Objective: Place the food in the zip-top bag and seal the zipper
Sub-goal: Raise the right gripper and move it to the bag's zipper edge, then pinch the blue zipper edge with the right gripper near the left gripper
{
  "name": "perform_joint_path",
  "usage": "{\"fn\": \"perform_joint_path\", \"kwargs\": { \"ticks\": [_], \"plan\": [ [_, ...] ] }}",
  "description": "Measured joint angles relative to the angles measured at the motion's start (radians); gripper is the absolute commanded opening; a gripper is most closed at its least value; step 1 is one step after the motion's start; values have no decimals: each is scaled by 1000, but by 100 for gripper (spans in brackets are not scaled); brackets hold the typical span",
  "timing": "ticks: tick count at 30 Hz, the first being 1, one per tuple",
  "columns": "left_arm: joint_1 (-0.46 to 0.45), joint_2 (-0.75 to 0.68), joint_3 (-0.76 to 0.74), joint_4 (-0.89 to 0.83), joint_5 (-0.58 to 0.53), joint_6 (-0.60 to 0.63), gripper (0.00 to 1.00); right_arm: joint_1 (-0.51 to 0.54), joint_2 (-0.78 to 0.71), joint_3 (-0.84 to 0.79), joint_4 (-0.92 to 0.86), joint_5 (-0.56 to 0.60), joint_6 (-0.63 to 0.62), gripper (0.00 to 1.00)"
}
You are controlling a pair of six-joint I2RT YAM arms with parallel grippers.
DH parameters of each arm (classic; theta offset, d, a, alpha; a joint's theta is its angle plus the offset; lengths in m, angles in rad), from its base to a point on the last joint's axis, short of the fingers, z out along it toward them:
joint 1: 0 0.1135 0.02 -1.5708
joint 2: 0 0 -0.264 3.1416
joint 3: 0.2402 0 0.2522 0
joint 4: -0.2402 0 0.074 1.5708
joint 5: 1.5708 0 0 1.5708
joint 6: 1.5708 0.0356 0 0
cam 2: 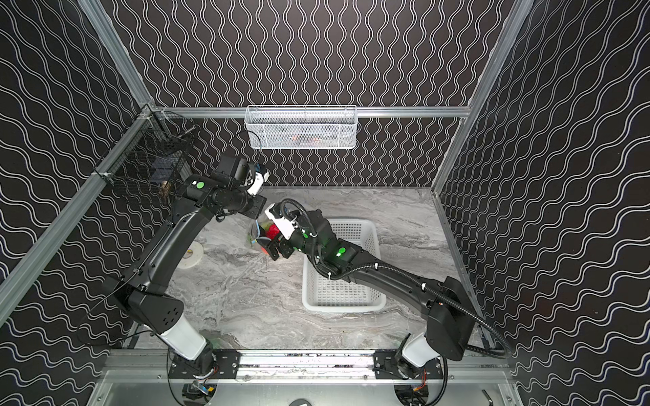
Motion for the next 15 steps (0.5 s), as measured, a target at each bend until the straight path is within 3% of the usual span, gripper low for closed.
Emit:
{"fn": "perform_joint_path", "kwargs": {
  "ticks": [15],
  "plan": [
    [0,-12,-4,0,-5,2,0,33,34,101,-176,-93,-311,95]
  ]
}}
